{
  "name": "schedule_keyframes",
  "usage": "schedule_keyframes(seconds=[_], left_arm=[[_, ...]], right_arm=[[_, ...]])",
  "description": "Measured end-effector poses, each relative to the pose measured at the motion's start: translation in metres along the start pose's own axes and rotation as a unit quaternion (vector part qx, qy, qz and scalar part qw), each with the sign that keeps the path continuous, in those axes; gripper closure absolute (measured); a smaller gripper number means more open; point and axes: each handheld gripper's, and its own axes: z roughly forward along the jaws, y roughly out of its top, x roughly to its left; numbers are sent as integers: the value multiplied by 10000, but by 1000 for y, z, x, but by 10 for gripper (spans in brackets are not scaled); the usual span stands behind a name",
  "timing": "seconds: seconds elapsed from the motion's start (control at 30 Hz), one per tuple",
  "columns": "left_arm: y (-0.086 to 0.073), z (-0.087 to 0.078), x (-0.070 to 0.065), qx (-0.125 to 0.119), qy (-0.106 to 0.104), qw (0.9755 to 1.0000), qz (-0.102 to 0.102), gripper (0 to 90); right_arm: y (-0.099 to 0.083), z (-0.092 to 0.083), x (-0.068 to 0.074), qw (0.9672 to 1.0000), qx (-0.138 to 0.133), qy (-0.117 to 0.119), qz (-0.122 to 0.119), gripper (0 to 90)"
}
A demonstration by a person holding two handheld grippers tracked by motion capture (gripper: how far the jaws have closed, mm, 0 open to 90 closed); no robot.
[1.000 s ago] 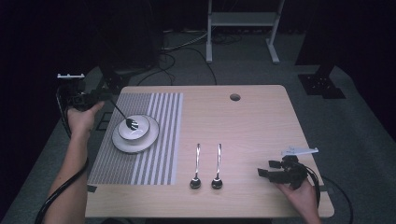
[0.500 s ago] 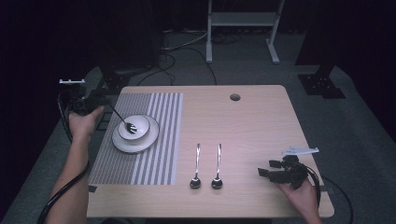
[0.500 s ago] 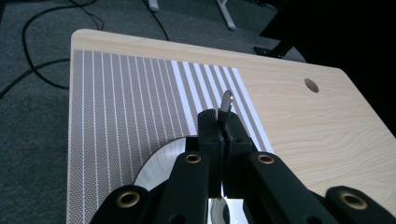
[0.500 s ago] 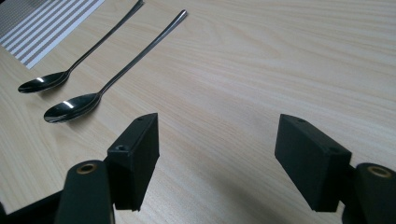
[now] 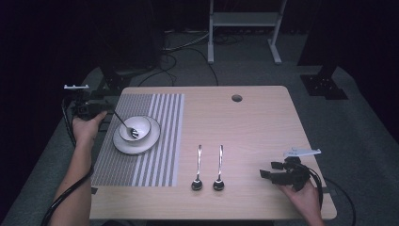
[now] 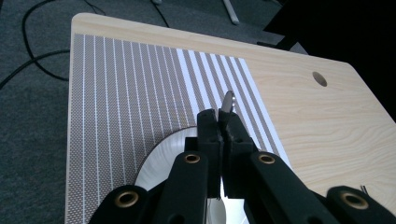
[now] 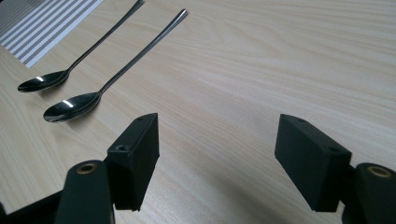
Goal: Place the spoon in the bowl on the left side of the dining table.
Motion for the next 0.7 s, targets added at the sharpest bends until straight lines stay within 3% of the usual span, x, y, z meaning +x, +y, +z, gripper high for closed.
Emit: schedule_keyframes(seconds=[0.27, 0.7], left_arm=[[-8, 3, 7, 26, 13, 10000, -67, 872], [-20, 7, 18, 89, 146, 9997, -162, 784]], right_arm=[[0, 0, 0, 10000, 11, 0, -16, 295], [1, 1, 0, 10000, 22, 54, -17, 295]])
